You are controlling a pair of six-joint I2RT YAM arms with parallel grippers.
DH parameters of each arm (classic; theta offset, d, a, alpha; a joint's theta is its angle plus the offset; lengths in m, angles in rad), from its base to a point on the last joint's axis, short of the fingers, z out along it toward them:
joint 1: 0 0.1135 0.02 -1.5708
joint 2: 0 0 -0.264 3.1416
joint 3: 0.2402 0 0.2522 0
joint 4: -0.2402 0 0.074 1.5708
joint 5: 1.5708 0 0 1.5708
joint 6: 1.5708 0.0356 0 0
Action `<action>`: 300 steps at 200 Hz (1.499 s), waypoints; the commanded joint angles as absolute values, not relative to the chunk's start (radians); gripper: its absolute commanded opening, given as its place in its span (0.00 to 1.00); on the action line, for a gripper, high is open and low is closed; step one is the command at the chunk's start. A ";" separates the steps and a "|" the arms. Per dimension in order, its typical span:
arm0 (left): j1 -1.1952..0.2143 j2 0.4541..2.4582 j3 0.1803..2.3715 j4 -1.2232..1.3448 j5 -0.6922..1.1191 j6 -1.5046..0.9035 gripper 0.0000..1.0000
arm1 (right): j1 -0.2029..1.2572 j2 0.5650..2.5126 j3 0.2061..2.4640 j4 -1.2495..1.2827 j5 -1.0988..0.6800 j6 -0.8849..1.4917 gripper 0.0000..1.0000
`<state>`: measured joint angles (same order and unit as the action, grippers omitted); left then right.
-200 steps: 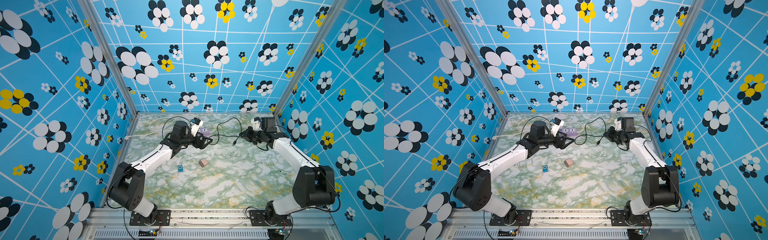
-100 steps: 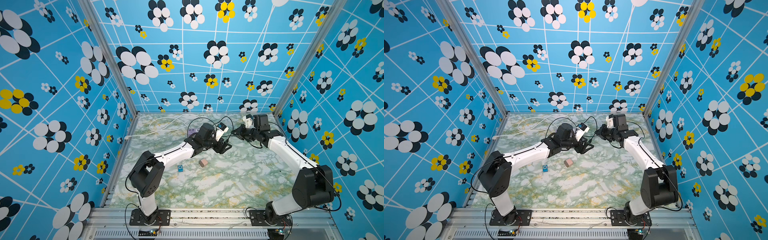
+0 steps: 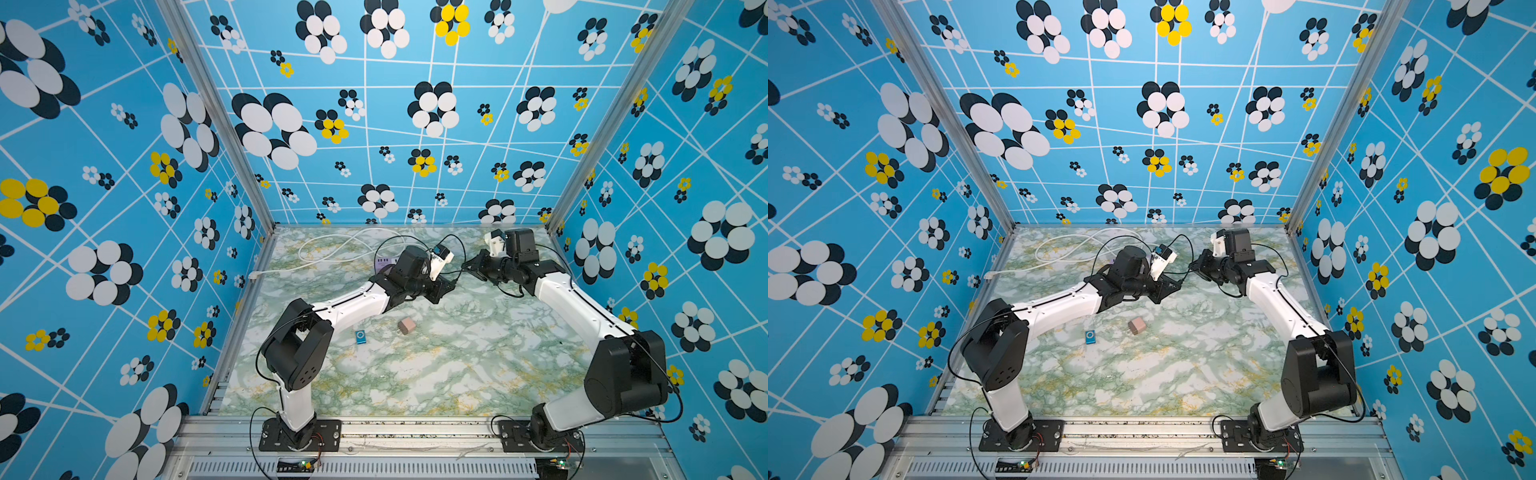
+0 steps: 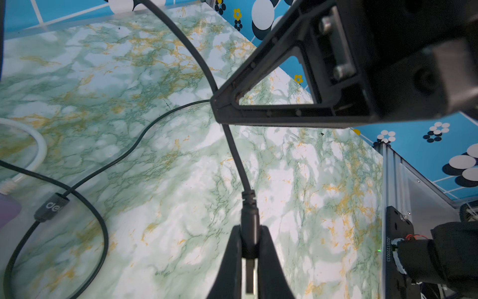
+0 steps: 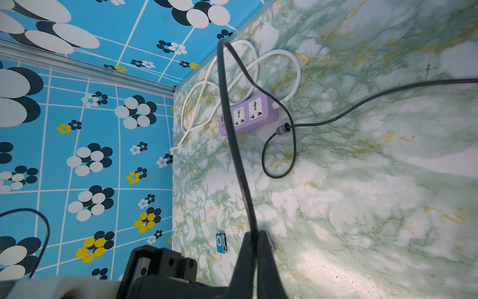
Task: Charge mp3
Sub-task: Pick up the charging cable from the center of the board.
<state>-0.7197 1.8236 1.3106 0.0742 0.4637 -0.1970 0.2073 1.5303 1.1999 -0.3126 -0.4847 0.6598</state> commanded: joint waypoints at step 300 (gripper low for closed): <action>-0.489 1.709 1.468 0.317 1.064 -0.619 0.00 | 0.273 1.437 1.040 0.689 -1.031 0.901 0.15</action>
